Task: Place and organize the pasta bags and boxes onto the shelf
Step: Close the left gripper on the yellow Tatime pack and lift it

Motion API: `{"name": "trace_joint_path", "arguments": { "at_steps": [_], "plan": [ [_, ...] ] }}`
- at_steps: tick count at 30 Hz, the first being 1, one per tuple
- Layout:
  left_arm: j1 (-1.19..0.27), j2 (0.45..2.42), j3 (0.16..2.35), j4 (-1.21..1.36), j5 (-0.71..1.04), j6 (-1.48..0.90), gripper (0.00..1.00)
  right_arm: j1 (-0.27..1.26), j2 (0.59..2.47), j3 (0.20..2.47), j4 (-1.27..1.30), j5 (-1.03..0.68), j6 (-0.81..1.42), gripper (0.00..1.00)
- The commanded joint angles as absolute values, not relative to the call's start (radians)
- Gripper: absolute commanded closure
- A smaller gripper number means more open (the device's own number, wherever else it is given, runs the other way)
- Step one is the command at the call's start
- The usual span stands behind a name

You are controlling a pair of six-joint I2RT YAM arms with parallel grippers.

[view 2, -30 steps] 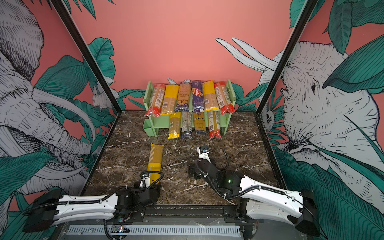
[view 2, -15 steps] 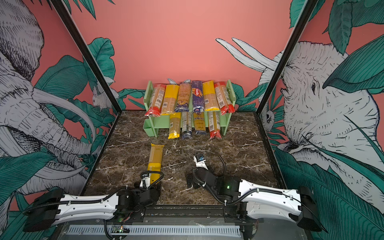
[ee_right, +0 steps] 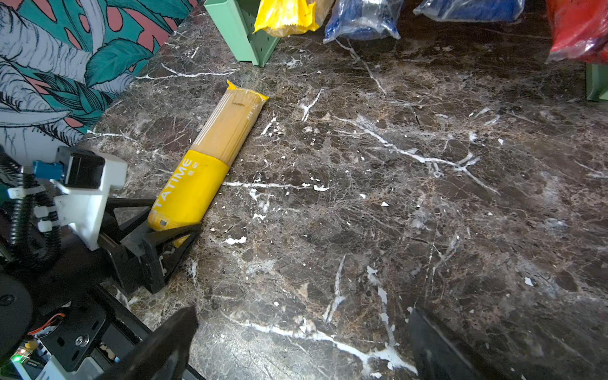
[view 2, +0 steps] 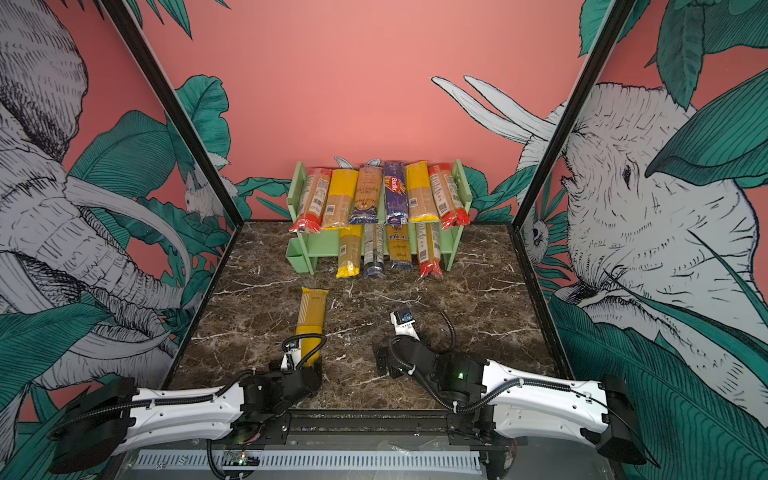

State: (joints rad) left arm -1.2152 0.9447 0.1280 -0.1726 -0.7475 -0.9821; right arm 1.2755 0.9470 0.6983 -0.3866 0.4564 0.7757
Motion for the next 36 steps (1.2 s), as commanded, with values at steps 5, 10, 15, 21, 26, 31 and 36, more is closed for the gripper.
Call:
{"name": "trace_joint_path", "arguments": {
  "at_steps": [5, 10, 15, 21, 26, 31, 36],
  "plan": [
    [-1.175, 1.097, 0.103, -0.014, -0.661, -0.944, 0.01, 1.281, 0.925, 0.723, -0.423, 0.492, 0.782, 0.01],
    [-1.162, 1.251, 0.103, 0.114, -0.628, -0.942, 0.01, 1.281, 0.908, 0.73, -0.446, 0.498, 0.782, 0.01],
    [-1.161, 1.425, 0.093, 0.249, -0.588, -0.978, 0.18, 1.281, 0.871, 0.735, -0.484, 0.508, 0.782, 0.01],
    [-1.163, 1.632, 0.052, 0.473, -0.529, -1.005, 0.69, 1.281, 0.808, 0.743, -0.559, 0.542, 0.786, 0.01],
    [-1.162, 1.65, 0.052, 0.522, -0.508, -0.989, 1.0, 1.281, 0.787, 0.755, -0.597, 0.556, 0.786, 0.01],
    [-1.174, 1.458, 0.146, 0.249, -0.518, -0.924, 1.0, 1.281, 0.795, 0.762, -0.598, 0.557, 0.778, 0.01],
    [-1.176, 1.175, 0.215, -0.037, -0.557, -0.86, 1.0, 1.281, 0.798, 0.756, -0.584, 0.556, 0.774, 0.01]
  ]
}}
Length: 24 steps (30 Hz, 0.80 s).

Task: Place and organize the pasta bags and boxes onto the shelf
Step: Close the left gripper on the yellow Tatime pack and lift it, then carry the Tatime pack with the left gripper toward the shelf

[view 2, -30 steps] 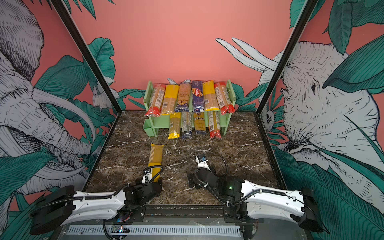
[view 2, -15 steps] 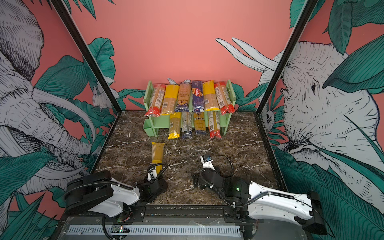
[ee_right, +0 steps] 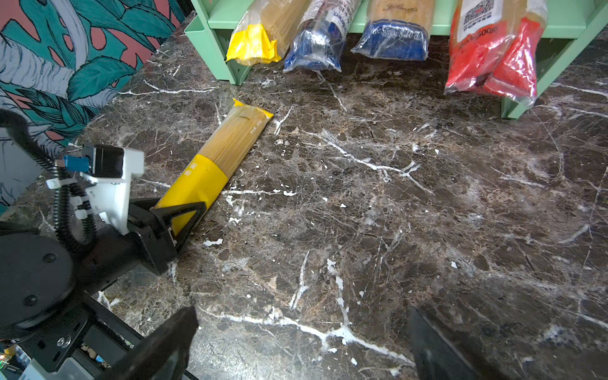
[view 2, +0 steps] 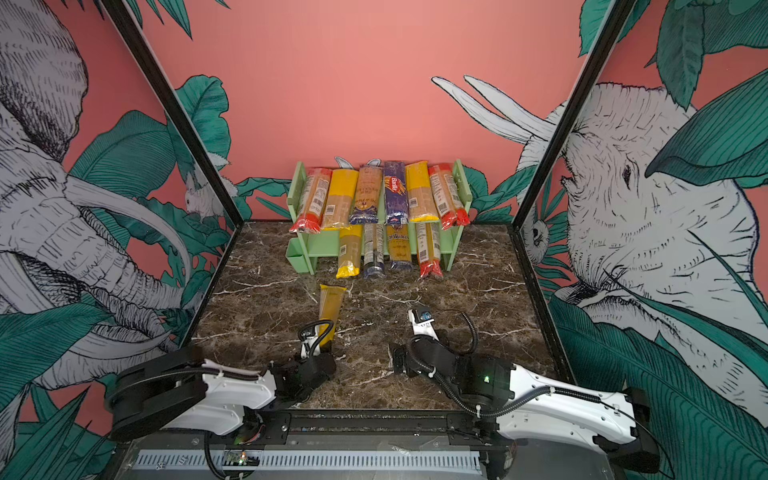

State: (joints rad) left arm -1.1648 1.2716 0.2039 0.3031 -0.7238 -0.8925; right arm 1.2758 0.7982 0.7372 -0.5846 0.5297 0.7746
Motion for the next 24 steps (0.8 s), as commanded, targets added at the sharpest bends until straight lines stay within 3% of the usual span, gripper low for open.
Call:
{"name": "trace_joint_path", "arguments": {
  "at_steps": [1, 10, 24],
  "plan": [
    [-1.175, 1.117, 0.224, -0.089, -0.564, -0.848, 1.0, 1.281, 0.798, 0.754, -0.579, 0.556, 0.772, 0.01],
    [-1.176, 0.748, 0.281, -0.371, -0.603, -0.773, 1.0, 1.281, 0.802, 0.744, -0.555, 0.552, 0.756, 0.01],
    [-1.176, 0.654, 0.302, -0.341, -0.713, -0.661, 1.0, 1.281, 0.798, 0.744, -0.545, 0.552, 0.742, 0.01]
  ]
}}
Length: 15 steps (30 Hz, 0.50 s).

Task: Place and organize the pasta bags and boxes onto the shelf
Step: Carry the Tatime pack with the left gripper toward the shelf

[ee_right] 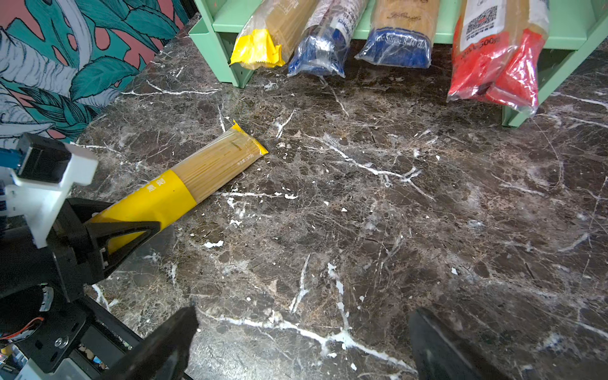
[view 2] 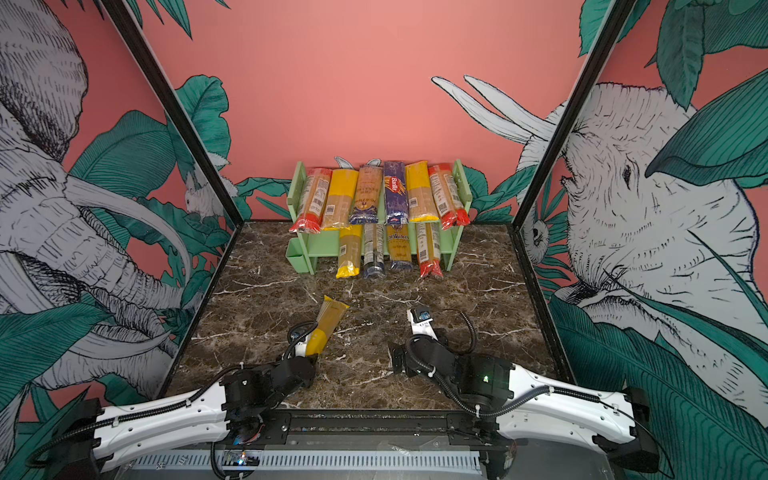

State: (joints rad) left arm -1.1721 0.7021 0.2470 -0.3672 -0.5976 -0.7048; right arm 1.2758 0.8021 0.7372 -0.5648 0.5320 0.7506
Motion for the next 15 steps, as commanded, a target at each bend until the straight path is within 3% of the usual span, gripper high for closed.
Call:
{"name": "trace_joint_path", "arguments": {
  "at_steps": [1, 15],
  "plan": [
    [-1.176, 0.634, 0.309, -0.351, -0.726, -0.647, 1.0, 1.281, 0.8, 0.744, -0.543, 0.555, 0.741, 0.01],
    [-1.176, 0.375, 0.442, -0.59, -0.828, -0.566, 1.0, 1.271, 0.875, 0.82, -0.531, 0.557, 0.683, 0.01]
  ]
}}
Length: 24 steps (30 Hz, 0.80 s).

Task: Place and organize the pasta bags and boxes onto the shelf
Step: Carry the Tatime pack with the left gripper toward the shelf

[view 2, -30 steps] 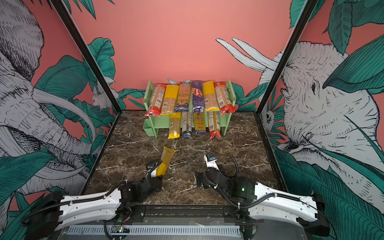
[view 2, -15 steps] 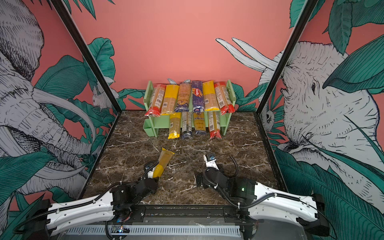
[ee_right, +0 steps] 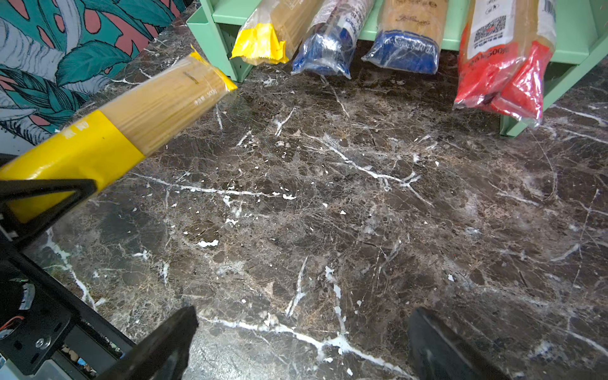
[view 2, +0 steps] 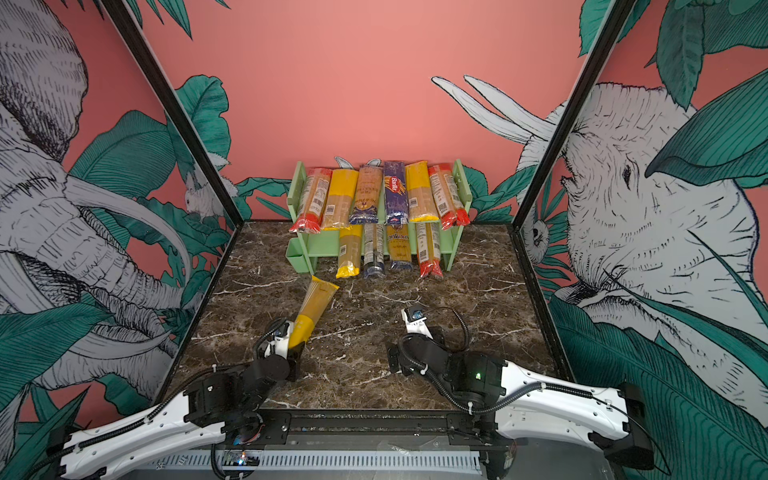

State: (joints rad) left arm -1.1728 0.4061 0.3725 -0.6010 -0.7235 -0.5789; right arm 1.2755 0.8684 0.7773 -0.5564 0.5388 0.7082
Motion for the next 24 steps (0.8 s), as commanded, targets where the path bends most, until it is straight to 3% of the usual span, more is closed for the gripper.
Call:
{"name": "trace_joint_path", "arguments": {
  "at_steps": [1, 10, 18, 24],
  "plan": [
    [-1.176, 0.376, 0.456, -0.604, -0.829, -0.567, 1.0, 1.27, 0.88, 0.828, -0.531, 0.557, 0.678, 0.01],
    [-1.177, 0.402, 0.546, -0.565, -0.842, -0.502, 1.0, 1.255, 0.902, 0.887, -0.528, 0.537, 0.635, 0.01],
    [-1.172, 0.588, 0.627, -0.411, -0.894, -0.427, 1.0, 1.232, 0.91, 0.928, -0.537, 0.519, 0.608, 0.01],
    [-1.039, 0.697, 0.667, -0.265, -0.759, -0.385, 1.0, 1.207, 0.898, 0.944, -0.55, 0.501, 0.593, 0.01]
  ]
}}
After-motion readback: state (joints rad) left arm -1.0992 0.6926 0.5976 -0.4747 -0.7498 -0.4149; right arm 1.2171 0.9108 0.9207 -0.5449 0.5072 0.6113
